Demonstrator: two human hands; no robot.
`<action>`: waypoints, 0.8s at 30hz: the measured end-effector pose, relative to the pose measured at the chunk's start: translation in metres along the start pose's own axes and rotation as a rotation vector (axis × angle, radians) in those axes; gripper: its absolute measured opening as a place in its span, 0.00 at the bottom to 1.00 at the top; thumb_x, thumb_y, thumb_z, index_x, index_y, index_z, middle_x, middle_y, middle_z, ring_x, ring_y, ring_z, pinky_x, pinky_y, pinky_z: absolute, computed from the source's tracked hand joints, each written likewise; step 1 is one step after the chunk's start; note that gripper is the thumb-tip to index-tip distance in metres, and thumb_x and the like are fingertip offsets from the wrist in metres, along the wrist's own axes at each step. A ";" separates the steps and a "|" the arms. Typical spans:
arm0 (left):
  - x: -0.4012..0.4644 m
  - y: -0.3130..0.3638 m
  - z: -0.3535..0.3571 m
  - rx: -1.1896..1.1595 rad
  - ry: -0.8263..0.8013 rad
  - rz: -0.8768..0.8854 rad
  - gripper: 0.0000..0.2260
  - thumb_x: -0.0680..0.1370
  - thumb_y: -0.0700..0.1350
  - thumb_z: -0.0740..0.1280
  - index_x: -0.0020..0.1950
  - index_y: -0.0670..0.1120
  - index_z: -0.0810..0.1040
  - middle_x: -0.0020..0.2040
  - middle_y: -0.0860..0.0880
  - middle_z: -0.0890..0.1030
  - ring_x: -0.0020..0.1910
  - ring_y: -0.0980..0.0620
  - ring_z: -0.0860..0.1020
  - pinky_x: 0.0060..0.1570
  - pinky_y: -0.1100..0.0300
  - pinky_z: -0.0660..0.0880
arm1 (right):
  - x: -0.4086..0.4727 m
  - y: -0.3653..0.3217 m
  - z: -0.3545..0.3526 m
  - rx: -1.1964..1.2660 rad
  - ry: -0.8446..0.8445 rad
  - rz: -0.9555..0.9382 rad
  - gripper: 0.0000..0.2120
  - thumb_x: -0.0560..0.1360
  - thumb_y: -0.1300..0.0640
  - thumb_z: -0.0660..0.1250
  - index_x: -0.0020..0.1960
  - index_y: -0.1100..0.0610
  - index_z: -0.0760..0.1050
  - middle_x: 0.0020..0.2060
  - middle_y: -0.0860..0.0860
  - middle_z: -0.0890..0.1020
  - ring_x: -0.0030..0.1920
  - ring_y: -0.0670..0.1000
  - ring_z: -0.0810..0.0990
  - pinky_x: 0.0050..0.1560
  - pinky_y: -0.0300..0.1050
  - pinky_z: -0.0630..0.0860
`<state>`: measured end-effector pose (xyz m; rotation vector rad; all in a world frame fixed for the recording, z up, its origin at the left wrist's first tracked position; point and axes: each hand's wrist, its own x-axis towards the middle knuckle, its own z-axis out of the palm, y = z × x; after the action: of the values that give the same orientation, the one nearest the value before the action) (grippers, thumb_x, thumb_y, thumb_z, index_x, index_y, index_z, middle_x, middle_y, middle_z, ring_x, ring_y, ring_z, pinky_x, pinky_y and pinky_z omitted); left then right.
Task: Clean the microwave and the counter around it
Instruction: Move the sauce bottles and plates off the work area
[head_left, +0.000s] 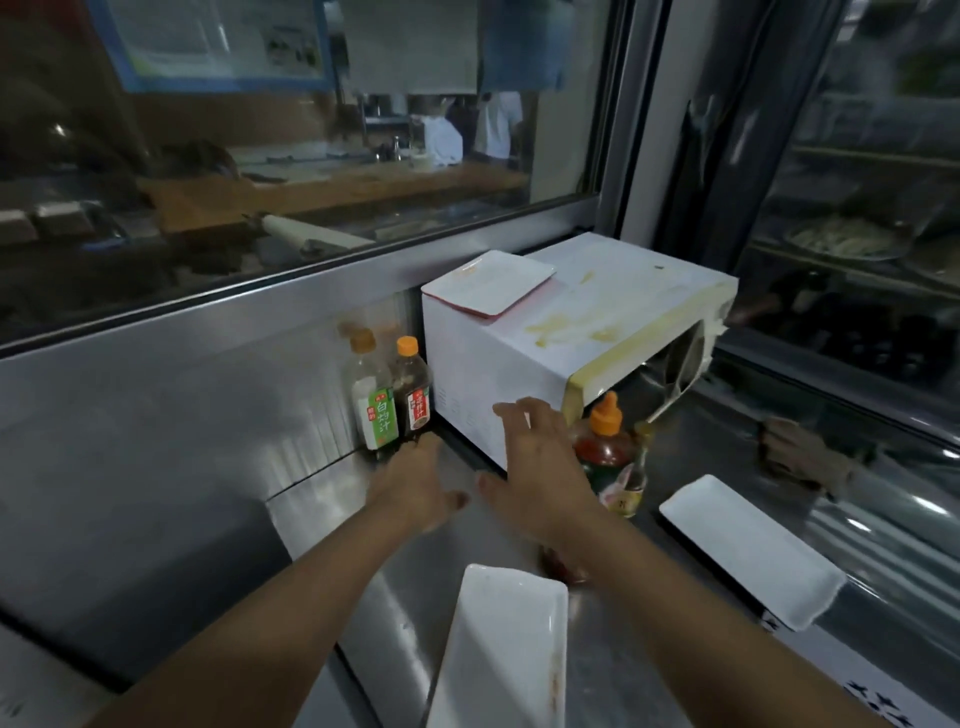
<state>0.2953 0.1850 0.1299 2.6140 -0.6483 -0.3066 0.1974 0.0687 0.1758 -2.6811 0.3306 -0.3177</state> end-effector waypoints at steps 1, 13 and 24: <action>-0.001 0.009 0.003 -0.028 0.000 0.011 0.32 0.69 0.53 0.73 0.68 0.47 0.64 0.65 0.46 0.71 0.63 0.46 0.71 0.61 0.50 0.71 | -0.003 0.005 -0.009 0.002 0.024 -0.018 0.34 0.73 0.53 0.68 0.73 0.56 0.57 0.72 0.57 0.58 0.72 0.57 0.54 0.72 0.49 0.57; -0.010 0.106 0.060 -0.247 0.073 -0.028 0.44 0.63 0.55 0.78 0.72 0.44 0.61 0.66 0.45 0.71 0.64 0.47 0.71 0.60 0.55 0.71 | -0.025 0.109 -0.087 0.154 0.175 -0.066 0.28 0.73 0.53 0.67 0.70 0.56 0.62 0.67 0.55 0.64 0.67 0.54 0.60 0.66 0.49 0.63; -0.002 0.150 0.118 -0.599 0.339 -0.197 0.35 0.62 0.51 0.80 0.63 0.50 0.66 0.56 0.52 0.76 0.52 0.54 0.76 0.48 0.62 0.71 | 0.000 0.232 -0.054 0.254 0.042 0.108 0.29 0.72 0.57 0.70 0.69 0.59 0.63 0.66 0.58 0.67 0.68 0.57 0.64 0.64 0.44 0.63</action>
<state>0.1987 0.0242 0.0946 2.0773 -0.1450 -0.0879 0.1401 -0.1571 0.1239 -2.4011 0.4171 -0.3581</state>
